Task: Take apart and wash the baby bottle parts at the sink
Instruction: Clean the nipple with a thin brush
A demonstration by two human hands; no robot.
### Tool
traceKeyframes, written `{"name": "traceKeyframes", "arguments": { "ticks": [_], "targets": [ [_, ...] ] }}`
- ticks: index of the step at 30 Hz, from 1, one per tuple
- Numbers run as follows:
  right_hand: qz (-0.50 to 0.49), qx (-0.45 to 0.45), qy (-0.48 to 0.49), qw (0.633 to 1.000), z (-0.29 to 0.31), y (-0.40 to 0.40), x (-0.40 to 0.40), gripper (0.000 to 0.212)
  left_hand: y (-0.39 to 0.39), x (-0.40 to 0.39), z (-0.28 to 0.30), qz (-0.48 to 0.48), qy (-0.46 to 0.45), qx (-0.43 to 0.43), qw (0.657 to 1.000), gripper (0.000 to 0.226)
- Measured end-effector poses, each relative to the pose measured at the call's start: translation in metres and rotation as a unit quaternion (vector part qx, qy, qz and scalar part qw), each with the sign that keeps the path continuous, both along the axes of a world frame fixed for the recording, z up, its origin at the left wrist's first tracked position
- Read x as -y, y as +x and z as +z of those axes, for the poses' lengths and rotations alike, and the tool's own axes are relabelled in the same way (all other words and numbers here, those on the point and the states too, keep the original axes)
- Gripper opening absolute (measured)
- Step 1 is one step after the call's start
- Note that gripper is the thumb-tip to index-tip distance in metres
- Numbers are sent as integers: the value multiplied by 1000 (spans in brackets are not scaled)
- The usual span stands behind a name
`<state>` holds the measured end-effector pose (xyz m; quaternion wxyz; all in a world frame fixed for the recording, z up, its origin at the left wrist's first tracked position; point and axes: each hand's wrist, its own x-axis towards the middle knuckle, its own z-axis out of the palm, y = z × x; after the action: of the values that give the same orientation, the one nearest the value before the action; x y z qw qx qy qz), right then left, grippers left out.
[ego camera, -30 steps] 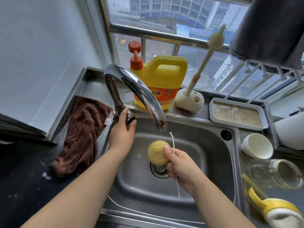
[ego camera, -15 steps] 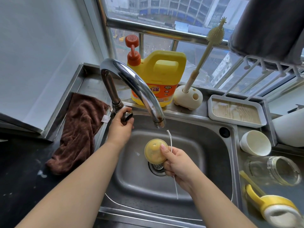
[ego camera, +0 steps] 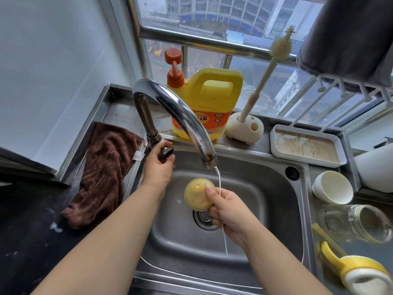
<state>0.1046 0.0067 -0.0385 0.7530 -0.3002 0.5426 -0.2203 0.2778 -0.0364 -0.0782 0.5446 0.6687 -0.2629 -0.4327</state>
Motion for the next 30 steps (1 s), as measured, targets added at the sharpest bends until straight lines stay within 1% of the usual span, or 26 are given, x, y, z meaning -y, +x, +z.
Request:
{"name": "traceKeyframes", "arguments": {
  "ticks": [8,11,14,16,21,27,30],
  "targets": [
    [1,3,-7,1000,4,0,0,21,-3,1,1,18,-7,-27,999,43],
    [3,1,-10,1000,5,-1,-1,21,-3,2,2,2,-1,-9,1000,40],
    [5,-1,-14,1000,6,-2,-3,21,-1,5,3,-40,37,5,998,40],
    [2,-3,-15,1000,6,-2,-4,22,0,9,4,-46,51,4,998,38],
    [5,0,-23,1000,6,-4,-3,21,-2,8,4,-37,30,23,999,32],
    [8,-11,-27,1000,2,-10,-1,20,-3,8,-3,-24,18,7,1000,38],
    [11,-18,-23,1000,1,-8,-1,20,-1,7,-4,-33,21,17,999,41]
  ]
}}
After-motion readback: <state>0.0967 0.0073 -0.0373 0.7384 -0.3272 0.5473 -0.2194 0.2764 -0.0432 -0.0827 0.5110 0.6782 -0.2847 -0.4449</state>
